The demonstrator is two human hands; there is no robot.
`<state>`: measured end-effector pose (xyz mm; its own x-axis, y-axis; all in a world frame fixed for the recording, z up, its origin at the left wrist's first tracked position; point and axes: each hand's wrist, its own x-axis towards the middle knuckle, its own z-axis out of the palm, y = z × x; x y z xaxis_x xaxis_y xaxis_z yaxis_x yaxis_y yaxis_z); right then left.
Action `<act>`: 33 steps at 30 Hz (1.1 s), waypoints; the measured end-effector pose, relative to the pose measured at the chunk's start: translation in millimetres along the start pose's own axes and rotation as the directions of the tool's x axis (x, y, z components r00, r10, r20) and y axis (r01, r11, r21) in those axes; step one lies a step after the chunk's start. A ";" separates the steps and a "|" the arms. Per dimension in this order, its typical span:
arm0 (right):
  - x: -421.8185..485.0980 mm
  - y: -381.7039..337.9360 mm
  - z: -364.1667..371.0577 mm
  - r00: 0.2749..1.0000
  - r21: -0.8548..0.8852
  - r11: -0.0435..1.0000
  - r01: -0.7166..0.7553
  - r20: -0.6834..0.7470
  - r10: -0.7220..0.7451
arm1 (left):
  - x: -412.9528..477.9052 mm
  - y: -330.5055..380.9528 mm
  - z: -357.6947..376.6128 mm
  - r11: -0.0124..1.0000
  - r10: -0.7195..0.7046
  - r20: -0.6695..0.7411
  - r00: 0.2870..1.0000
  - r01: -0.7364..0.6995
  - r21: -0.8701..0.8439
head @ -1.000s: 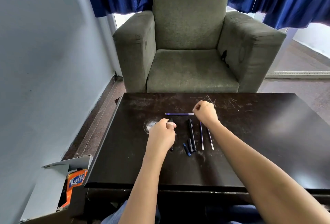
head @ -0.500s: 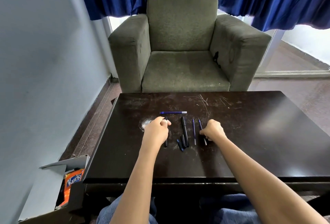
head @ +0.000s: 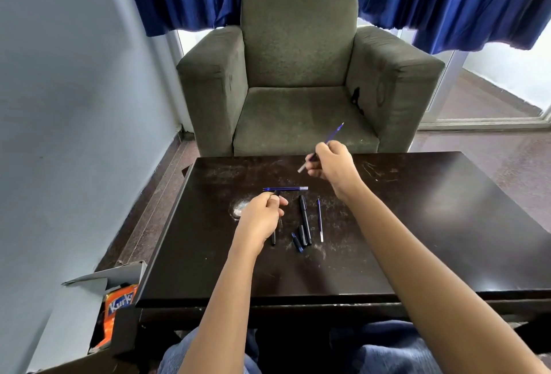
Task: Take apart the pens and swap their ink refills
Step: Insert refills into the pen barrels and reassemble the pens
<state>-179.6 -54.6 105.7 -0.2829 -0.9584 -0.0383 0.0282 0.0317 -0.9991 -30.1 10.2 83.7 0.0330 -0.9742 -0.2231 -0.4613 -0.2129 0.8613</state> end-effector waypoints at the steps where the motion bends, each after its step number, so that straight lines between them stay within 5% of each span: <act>1: -9.4 -5.2 3.3 0.999 0.033 0.999 0.039 0.021 -0.040 | -0.3 0.3 -0.4 1.000 0.008 0.000 1.000 -0.008 -0.011; 13: -40.2 12.0 16.4 0.975 -0.031 0.984 0.178 0.137 -0.172 | 0.5 0.4 -0.9 0.998 0.038 0.024 0.999 -0.037 -0.054; 22: -33.9 22.5 9.8 0.954 -0.296 0.921 0.252 0.238 -0.184 | 1.2 -1.5 -2.0 0.996 0.059 0.039 0.997 -0.056 -0.064; 28: -29.9 37.5 11.7 0.927 -0.427 0.884 0.190 0.375 -0.018 | 3.9 -4.0 -3.1 0.993 0.088 -0.074 0.993 -0.094 -0.078; 30: -28.9 48.4 10.3 0.938 -0.555 0.808 0.199 0.346 0.006 | 4.3 -4.2 -4.6 0.990 0.086 -0.118 0.989 -0.099 -0.104; 33: -33.2 71.7 10.4 0.951 -0.816 0.536 0.215 0.301 0.077 | 3.9 -3.3 -5.4 0.986 0.084 -0.138 0.987 -0.102 -0.128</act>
<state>-158.3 -23.4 35.6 0.0219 -0.9939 -0.1079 -0.8281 0.0424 -0.5590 -23.7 6.6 82.5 0.1160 -0.9897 -0.0844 -0.3448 -0.1198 0.9310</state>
